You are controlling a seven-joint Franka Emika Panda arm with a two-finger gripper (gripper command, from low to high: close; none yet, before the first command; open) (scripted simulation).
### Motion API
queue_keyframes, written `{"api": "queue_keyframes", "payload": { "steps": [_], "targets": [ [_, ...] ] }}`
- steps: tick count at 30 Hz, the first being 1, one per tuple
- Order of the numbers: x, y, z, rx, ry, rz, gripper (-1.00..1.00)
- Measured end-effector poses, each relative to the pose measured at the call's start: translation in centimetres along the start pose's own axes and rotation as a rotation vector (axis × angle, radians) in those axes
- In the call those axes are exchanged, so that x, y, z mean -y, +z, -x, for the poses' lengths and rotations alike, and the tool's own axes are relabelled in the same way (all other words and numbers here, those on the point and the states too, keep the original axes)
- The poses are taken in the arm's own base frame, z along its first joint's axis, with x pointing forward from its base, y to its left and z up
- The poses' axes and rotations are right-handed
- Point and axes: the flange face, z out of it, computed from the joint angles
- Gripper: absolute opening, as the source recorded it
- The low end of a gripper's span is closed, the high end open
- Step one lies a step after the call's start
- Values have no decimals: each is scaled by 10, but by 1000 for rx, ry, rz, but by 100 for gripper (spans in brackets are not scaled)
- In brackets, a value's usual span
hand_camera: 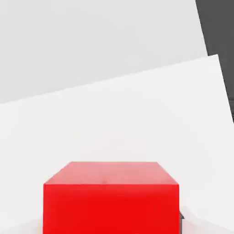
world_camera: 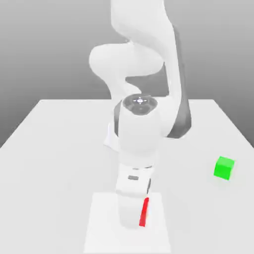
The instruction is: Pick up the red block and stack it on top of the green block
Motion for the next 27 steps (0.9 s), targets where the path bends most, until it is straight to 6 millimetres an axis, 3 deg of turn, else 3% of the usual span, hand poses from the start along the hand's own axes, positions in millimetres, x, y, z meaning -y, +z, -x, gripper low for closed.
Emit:
{"api": "queue_keyframes", "payload": {
  "steps": [2,6,10,15,20,23,27],
  "targets": [
    [21,-14,-8,-1,-85,-2,-100],
    [106,-26,-31,-5,-419,-6,-100],
    [189,-34,-34,-6,-756,-9,-100],
    [281,-43,-15,-5,-1160,-7,-100],
    [358,-49,21,1,-1546,0,-100],
    [371,-31,27,3,-1611,5,-100],
    [372,7,28,4,-1619,4,-100]
  ]
}}
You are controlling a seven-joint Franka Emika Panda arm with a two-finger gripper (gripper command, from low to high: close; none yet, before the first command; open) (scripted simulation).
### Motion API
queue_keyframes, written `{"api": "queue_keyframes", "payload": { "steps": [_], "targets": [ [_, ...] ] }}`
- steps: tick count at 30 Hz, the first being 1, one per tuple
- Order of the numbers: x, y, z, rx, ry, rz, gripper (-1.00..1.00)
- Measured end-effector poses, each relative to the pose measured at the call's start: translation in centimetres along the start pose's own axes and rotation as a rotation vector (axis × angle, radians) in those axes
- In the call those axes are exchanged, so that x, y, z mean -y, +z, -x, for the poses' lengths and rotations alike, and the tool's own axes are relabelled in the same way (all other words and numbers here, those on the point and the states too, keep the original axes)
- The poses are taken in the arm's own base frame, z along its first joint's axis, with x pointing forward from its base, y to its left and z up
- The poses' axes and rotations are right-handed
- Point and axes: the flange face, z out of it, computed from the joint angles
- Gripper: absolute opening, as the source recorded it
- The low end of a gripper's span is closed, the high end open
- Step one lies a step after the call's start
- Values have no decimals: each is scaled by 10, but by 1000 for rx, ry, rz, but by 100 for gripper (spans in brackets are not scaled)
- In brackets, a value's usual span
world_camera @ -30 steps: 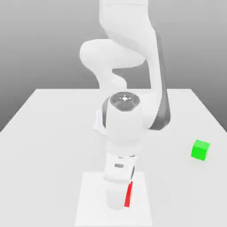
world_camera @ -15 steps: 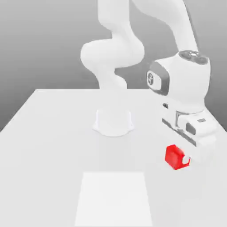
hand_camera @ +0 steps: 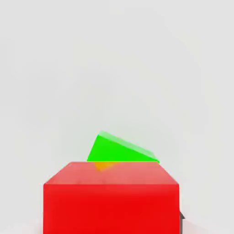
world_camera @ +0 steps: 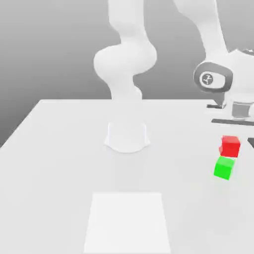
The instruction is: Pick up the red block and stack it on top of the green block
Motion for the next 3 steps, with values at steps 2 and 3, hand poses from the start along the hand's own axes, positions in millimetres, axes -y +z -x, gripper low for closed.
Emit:
{"api": "queue_keyframes", "payload": {
  "steps": [2,3],
  "targets": [
    [1,6,0,-1,-1,-1,100],
    [1,6,0,-1,-1,-1,100]
  ]
}}
